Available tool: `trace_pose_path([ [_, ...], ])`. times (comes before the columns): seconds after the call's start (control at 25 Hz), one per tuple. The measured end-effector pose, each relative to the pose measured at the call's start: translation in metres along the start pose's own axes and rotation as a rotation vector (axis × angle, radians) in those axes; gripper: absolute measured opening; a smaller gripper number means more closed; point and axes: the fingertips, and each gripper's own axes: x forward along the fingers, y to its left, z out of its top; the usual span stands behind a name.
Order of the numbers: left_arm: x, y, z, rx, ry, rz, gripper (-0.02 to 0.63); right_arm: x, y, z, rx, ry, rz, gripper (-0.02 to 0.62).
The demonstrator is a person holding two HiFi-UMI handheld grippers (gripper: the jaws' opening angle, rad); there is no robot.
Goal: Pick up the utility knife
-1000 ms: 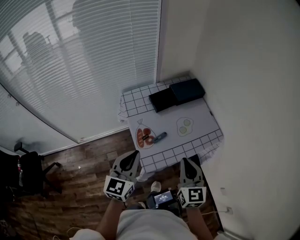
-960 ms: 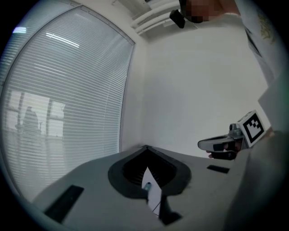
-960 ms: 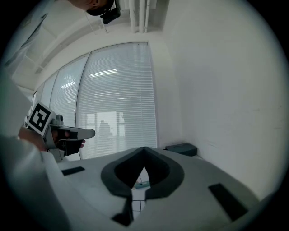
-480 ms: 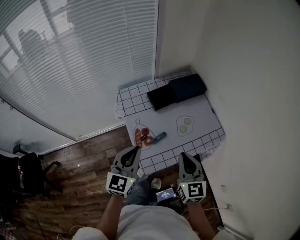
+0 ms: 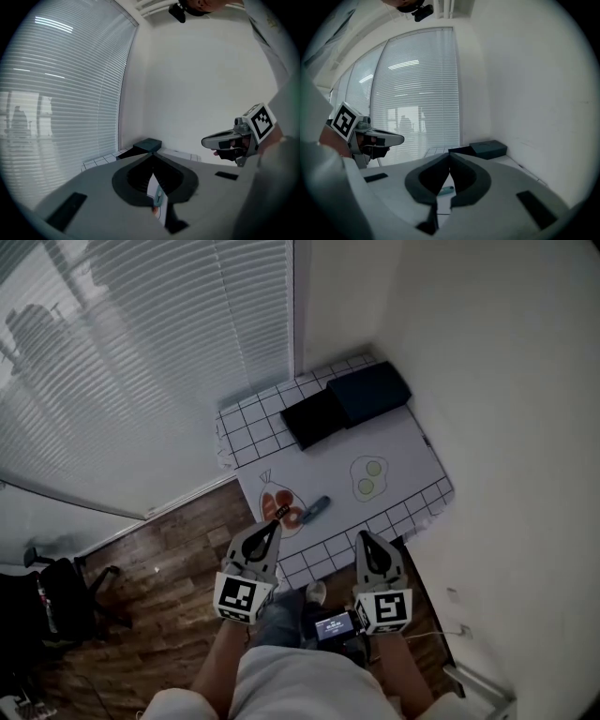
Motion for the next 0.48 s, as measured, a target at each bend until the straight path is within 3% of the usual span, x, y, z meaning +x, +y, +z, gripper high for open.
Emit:
trace_pose_path([
  [0.16,0.016,0.002,-0.016,0.002,0.041,-0.038,0.008,0.011,-0.003,-0.012,0.003,0.030,-0.014,0.006],
  [0.48,0.042,0.011,-0.061,-0.066,0.162,-0.086,0.008,0.039,-0.002,-0.044,-0.013,0.102,-0.009,0.006],
])
